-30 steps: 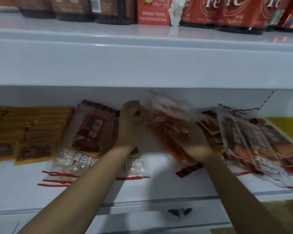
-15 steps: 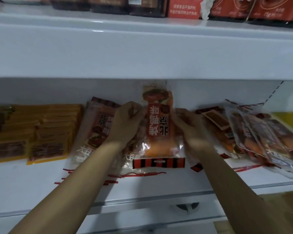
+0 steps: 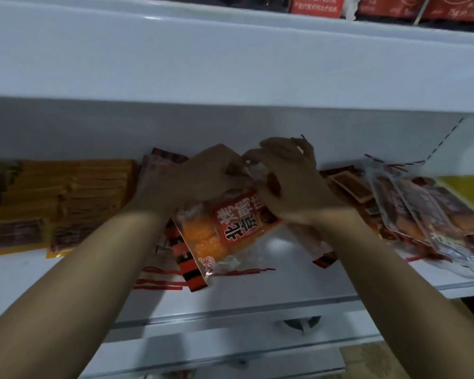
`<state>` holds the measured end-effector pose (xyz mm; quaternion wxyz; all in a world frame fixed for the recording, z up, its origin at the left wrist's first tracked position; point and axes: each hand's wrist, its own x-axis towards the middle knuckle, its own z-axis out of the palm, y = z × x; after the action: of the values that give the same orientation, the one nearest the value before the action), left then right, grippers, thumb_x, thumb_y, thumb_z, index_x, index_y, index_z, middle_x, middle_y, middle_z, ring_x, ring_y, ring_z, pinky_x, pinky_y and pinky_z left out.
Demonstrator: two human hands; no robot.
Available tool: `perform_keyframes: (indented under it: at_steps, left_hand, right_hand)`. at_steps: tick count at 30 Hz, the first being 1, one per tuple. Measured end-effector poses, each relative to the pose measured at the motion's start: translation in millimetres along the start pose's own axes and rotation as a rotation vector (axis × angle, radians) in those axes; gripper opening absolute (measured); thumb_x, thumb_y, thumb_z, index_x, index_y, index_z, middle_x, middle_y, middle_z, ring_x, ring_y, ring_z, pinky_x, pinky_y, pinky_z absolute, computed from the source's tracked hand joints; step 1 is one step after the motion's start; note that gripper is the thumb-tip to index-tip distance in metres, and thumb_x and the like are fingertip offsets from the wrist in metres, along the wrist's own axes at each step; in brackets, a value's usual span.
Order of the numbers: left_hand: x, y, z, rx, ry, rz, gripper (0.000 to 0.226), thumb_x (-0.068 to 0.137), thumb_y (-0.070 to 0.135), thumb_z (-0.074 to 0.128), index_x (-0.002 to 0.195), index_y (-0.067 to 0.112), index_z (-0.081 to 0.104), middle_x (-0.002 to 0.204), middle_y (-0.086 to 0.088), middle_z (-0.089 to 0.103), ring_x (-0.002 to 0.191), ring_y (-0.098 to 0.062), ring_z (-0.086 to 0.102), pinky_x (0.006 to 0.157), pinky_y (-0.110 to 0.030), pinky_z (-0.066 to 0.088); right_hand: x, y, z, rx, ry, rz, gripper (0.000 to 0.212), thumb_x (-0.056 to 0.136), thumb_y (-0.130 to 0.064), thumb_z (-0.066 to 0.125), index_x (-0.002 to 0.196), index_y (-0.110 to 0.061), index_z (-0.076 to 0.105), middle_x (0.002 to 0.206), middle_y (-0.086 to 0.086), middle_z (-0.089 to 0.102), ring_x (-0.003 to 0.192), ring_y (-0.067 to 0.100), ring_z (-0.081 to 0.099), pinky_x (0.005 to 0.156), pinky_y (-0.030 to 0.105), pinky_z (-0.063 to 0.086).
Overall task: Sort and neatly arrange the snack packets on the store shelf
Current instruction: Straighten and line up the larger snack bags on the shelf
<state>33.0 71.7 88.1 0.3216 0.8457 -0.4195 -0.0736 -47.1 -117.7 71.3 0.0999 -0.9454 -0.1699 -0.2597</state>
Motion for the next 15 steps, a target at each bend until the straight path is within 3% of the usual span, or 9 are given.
perform_keyframes:
  at_steps: [3,5,9,12,15]
  left_hand:
    - [-4.0,-2.7,-4.4,-0.017,0.019,-0.009,0.014,0.089,0.037,0.076,0.082,0.025,0.076,0.077,0.007,0.072,0.07,-0.004,0.067,0.069,-0.024,0.052]
    - [-11.9,-8.7,-12.0,-0.081,0.11,-0.053,0.019,0.088,0.04,0.076,0.088,0.021,0.078,0.082,0.008,0.074,0.074,-0.003,0.069,0.073,-0.026,0.054]
    - [-44.9,-29.3,-18.2,-0.362,0.374,-0.189,0.023,0.09,0.041,0.074,0.088,0.019,0.077,0.076,0.003,0.075,0.072,-0.012,0.071,0.065,-0.032,0.053]
    - [-61.7,-40.3,-13.3,-0.743,0.527,-0.264,0.041,0.071,0.05,0.085,0.101,0.025,0.075,0.098,-0.009,0.075,0.089,-0.032,0.073,0.079,-0.047,0.058]
    - [-64.6,-42.5,-0.4,-0.92,0.488,-0.339,0.064,0.062,0.056,0.09,0.118,0.039,0.066,0.123,-0.009,0.067,0.106,-0.037,0.07,0.091,-0.06,0.056]
  right_hand:
    - [-2.1,4.8,-2.9,0.126,-0.093,0.069,0.02,0.093,-0.03,0.059,0.106,-0.021,0.071,0.091,-0.006,0.065,0.087,0.013,0.06,0.088,0.04,0.049]
    - [-8.3,7.1,-4.3,0.238,-0.123,0.196,0.01,0.097,-0.027,0.063,0.096,-0.023,0.072,0.09,-0.006,0.066,0.083,0.009,0.063,0.078,0.04,0.053]
    - [-13.7,16.2,-4.3,0.451,-0.122,0.4,0.014,0.096,-0.021,0.065,0.09,-0.031,0.073,0.088,-0.011,0.073,0.084,0.007,0.071,0.08,0.039,0.059]
    - [-9.3,23.7,-3.2,0.565,-0.025,0.539,0.021,0.09,-0.009,0.068,0.079,-0.025,0.075,0.078,-0.006,0.074,0.077,0.013,0.072,0.075,0.035,0.058]
    - [-4.1,23.7,2.8,0.819,0.092,0.719,0.021,0.086,0.003,0.066,0.074,-0.011,0.075,0.07,0.001,0.072,0.072,0.014,0.068,0.071,0.028,0.052]
